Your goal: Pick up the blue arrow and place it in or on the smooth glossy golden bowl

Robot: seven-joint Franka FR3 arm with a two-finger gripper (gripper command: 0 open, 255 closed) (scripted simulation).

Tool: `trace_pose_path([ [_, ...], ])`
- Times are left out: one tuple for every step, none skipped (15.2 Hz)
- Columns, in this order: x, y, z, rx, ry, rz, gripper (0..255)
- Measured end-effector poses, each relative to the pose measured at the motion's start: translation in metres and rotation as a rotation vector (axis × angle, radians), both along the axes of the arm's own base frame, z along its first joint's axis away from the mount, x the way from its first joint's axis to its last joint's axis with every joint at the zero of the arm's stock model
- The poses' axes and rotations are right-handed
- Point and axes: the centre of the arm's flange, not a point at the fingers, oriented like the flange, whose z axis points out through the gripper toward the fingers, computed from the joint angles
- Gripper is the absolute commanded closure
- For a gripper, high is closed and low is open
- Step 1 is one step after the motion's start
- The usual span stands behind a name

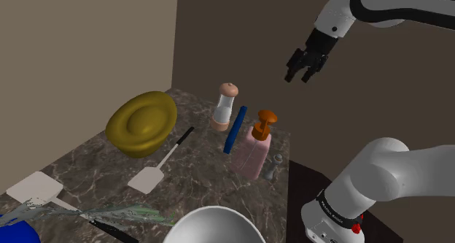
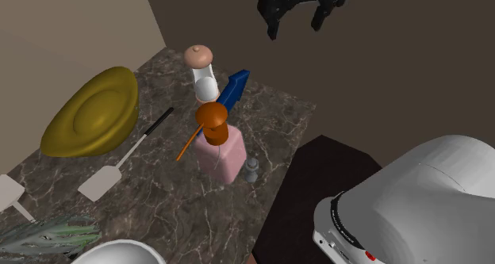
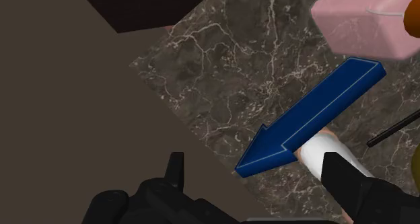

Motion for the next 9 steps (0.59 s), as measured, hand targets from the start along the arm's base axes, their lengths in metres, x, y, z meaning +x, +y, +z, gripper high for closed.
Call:
trace_pose_path([
  [0.0,0.0,0.0,0.0,0.0,0.0,0],
  [0.0,0.005,-0.004,-0.003,0.0,-0.02,0],
  [0.001,0.013,-0.009,-0.006,0.0,-0.053,0],
  [0.0,0.023,-0.016,-0.011,0.0,-0.094,0],
  [0.005,0.034,-0.026,-0.016,0.001,-0.138,0],
  [0.005,0.045,-0.034,-0.02,0.0,-0.184,0],
  [0.006,0.058,-0.043,-0.025,0.0,-0.23,0],
  [0.01,0.069,-0.053,-0.03,0.0,-0.279,0],
  [0.01,0.078,-0.062,-0.036,-0.001,-0.327,0],
])
